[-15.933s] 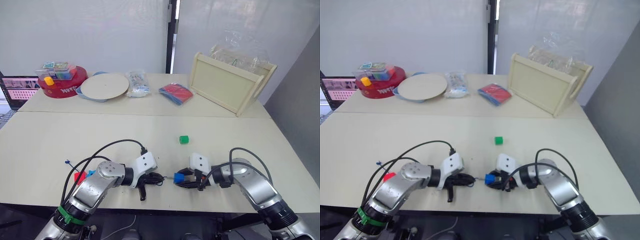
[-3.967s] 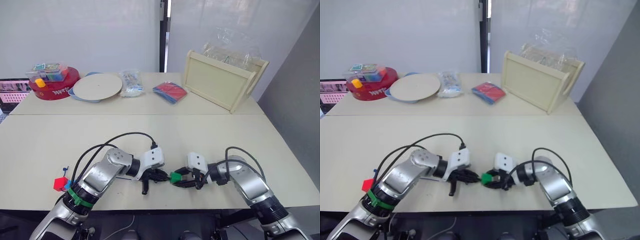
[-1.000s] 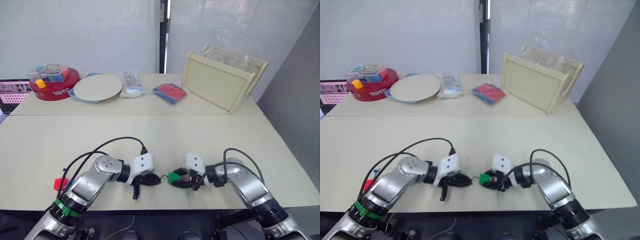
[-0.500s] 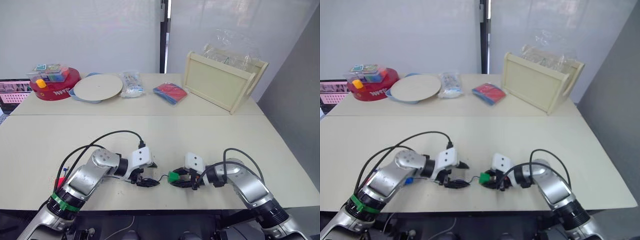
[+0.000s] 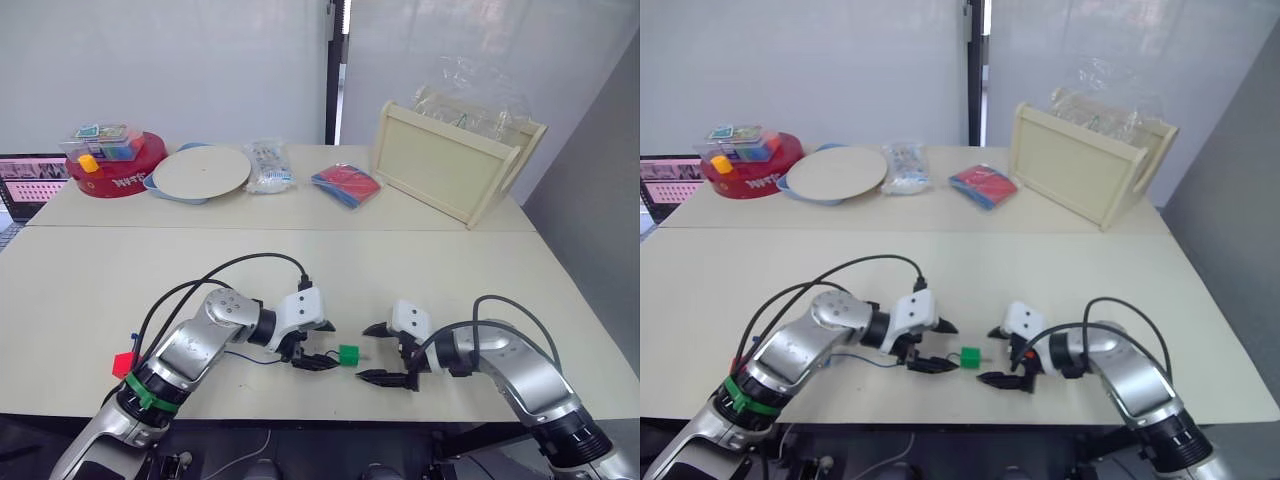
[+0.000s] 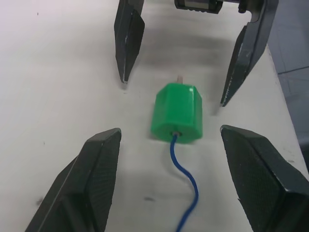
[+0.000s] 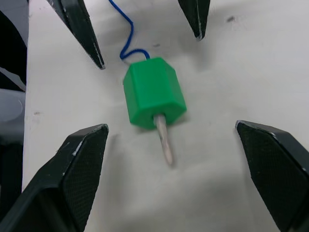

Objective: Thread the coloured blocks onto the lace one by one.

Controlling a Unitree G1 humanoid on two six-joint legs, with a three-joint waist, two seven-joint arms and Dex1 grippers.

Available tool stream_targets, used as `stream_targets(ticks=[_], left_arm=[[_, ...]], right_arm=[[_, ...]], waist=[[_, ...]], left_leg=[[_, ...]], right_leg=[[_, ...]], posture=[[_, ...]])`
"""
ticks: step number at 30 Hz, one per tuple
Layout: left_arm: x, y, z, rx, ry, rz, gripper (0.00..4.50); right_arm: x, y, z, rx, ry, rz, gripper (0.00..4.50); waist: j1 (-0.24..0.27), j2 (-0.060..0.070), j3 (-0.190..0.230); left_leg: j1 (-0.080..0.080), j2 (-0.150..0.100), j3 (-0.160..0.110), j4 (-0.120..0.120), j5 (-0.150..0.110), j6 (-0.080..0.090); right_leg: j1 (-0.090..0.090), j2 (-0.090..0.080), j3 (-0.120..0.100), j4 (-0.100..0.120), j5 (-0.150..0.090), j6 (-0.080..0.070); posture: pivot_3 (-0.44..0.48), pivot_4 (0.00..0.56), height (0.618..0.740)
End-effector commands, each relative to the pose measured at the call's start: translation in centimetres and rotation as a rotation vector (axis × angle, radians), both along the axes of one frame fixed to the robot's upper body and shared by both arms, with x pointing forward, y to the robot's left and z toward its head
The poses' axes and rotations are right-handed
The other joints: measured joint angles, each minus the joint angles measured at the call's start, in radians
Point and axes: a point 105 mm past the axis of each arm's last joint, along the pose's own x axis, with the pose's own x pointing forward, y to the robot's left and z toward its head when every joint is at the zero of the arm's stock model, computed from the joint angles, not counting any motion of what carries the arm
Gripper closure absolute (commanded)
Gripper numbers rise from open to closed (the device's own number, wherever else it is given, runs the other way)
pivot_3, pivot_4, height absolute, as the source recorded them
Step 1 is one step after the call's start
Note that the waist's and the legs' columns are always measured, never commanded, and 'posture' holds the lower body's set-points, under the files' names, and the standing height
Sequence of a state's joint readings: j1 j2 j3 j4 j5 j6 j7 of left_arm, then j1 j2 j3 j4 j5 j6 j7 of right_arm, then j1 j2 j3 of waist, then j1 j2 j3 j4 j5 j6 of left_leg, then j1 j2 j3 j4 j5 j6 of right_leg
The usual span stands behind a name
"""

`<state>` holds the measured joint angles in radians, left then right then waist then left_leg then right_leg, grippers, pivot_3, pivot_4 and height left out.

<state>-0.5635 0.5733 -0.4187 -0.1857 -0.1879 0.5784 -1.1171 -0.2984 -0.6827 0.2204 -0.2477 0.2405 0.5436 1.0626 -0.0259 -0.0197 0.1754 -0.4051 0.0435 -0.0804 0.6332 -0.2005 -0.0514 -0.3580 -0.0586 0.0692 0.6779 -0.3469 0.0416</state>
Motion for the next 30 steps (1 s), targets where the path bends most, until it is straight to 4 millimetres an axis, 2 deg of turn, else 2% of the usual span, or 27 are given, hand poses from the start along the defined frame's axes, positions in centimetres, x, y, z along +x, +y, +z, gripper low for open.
stream_targets(ticks=[1, 15, 16, 18, 25, 30], left_arm=[[0.1, -0.2, 0.4, 0.007, -0.023, -0.025, 0.02], [0.9, -2.8, -2.4, 0.023, -0.027, -0.034, 0.02], [0.8, -3.0, -2.5, 0.021, -0.025, -0.038, 0.44], [0.6, -3.1, -2.6, 0.022, -0.017, -0.056, 0.87], [0.0, -3.1, -3.1, 0.035, 0.005, -0.095, 3.15], [-0.1, -2.9, -3.3, 0.048, 0.013, -0.101, 3.17]], right_arm=[[-0.2, -0.4, 1.0, 0.012, -0.034, -0.001, 0.0], [-0.1, -0.2, 0.4, -0.033, -0.06, -0.018, 0.0], [-0.1, -0.2, 0.4, -0.036, -0.061, -0.015, 0.0], [-0.1, -0.2, 0.4, -0.04, -0.063, -0.011, 0.0], [0.1, -0.1, 0.5, -0.049, -0.066, 0.002, 0.0], [0.2, 0.4, 0.6, -0.049, -0.072, 0.025, 0.0]], waist=[[-0.003, 0.0, 0.0], [0.008, 0.0, 0.0], [0.008, 0.0, 0.0], [0.008, 0.0, 0.0], [0.008, 0.0, 0.0], [0.008, 0.0, 0.0]], left_leg=[[0.0, 0.0, 0.0, 0.0, 0.0, 0.0], [0.0, 0.0, 0.0, 0.0, 0.0, 0.0], [0.0, 0.0, 0.0, 0.001, 0.0, 0.0], [0.0, 0.0, 0.0, 0.001, 0.0, 0.0], [0.0, 0.0, 0.0, 0.001, 0.0, 0.0], [0.0, 0.0, 0.0, 0.001, 0.0, 0.0]], right_leg=[[0.0, 0.0, 0.0, 0.0, 0.0, 0.0], [0.0, 0.0, 0.0, 0.0, 0.0, 0.0], [0.0, 0.0, 0.0, 0.0, 0.0, 0.0], [0.0, 0.0, 0.0, 0.0, 0.0, 0.0], [0.0, 0.0, 0.0, 0.0, 0.0, 0.0], [0.0, 0.0, 0.0, 0.0, 0.0, 0.0]], posture=[[0.0, 0.15, 0.74], [0.0, 0.15, 0.74], [0.0, 0.15, 0.74], [0.0, 0.15, 0.74], [0.0, 0.15, 0.74], [0.0, 0.15, 0.74]])
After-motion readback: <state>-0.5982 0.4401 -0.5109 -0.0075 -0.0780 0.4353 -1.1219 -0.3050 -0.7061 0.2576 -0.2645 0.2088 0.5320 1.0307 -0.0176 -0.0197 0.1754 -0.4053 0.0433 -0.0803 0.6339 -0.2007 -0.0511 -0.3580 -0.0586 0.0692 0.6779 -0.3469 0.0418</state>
